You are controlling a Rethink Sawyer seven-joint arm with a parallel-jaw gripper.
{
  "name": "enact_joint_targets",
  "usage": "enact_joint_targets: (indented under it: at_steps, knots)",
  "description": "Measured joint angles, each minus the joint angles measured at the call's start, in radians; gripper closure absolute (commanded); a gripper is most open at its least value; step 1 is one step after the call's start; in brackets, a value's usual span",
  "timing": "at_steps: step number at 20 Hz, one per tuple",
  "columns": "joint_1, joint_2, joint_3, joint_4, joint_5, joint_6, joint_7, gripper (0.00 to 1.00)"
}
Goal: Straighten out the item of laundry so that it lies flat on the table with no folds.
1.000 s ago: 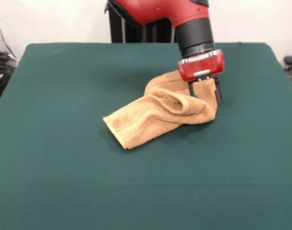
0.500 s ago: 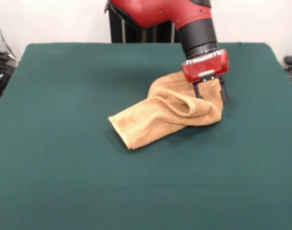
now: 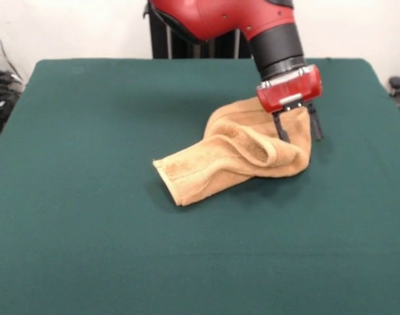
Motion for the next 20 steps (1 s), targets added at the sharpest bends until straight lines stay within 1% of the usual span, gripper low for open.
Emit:
enact_joint_targets:
  at_steps: [4, 7, 10, 13, 17, 20]
  knots:
    - [0.005, -0.001, 0.006, 0.000, 0.002, 0.001, 0.000, 0.00]
    - [0.027, -0.018, 0.005, 0.000, 0.029, 0.039, 0.000, 0.00]
    - [0.062, -0.058, 0.002, 0.000, 0.079, 0.135, 0.000, 0.00]
    - [0.082, -0.087, 0.002, -0.001, 0.103, 0.222, 0.000, 0.00]
    - [0.085, -0.111, 0.002, -0.012, 0.108, 0.329, 0.000, 0.00]
    - [0.081, -0.111, 0.002, -0.019, 0.108, 0.347, 0.000, 0.00]
